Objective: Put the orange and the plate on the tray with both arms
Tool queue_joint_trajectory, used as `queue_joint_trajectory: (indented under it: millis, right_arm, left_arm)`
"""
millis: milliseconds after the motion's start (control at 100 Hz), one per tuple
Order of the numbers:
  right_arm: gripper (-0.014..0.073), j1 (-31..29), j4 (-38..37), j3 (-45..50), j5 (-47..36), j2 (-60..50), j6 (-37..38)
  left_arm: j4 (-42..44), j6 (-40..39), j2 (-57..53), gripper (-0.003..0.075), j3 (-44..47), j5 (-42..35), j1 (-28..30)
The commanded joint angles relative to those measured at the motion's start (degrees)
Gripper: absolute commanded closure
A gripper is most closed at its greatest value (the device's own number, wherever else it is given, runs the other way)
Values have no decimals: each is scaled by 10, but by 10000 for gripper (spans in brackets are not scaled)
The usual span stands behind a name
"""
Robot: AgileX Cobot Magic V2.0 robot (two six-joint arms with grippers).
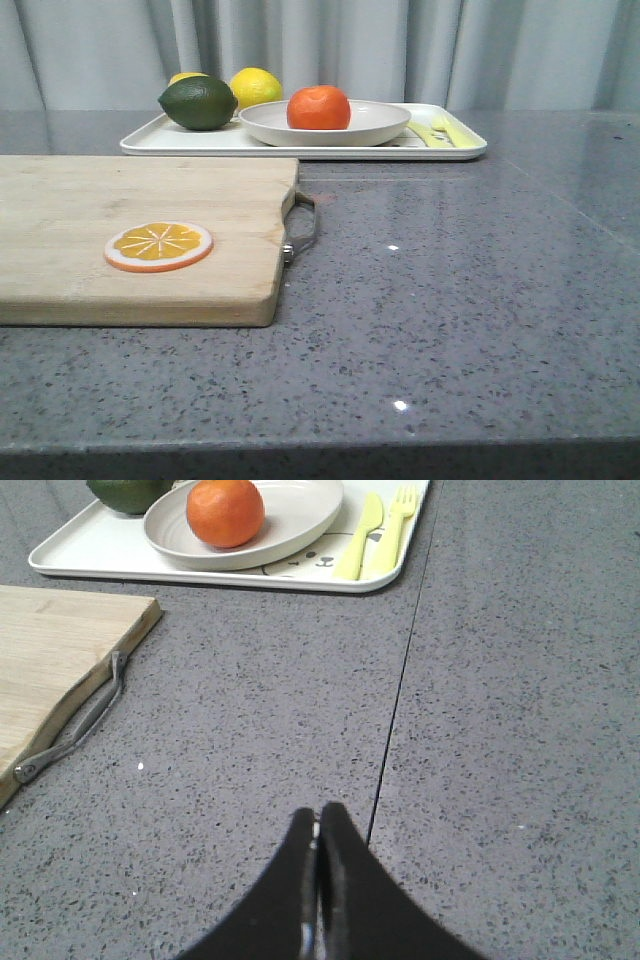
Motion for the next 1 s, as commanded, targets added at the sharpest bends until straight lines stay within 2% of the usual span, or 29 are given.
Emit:
queue_joint_trajectory:
  millis: [0, 110, 250, 990]
  right_arm:
    - [654, -1, 6, -14, -39, 2, -8]
    - [654, -1, 6, -14, -39, 2, -8]
    - [654, -1, 6, -14, -40, 2, -8]
    - [654, -1, 6, -14, -40, 2, -8]
  left_arm:
    - [-10, 0, -30, 739, 6, -59, 30]
    - [-22, -5, -72, 739, 34, -59, 64]
    - [-22, -19, -70, 739, 53, -54, 91]
    - [-22, -18, -71, 739, 53, -39, 91]
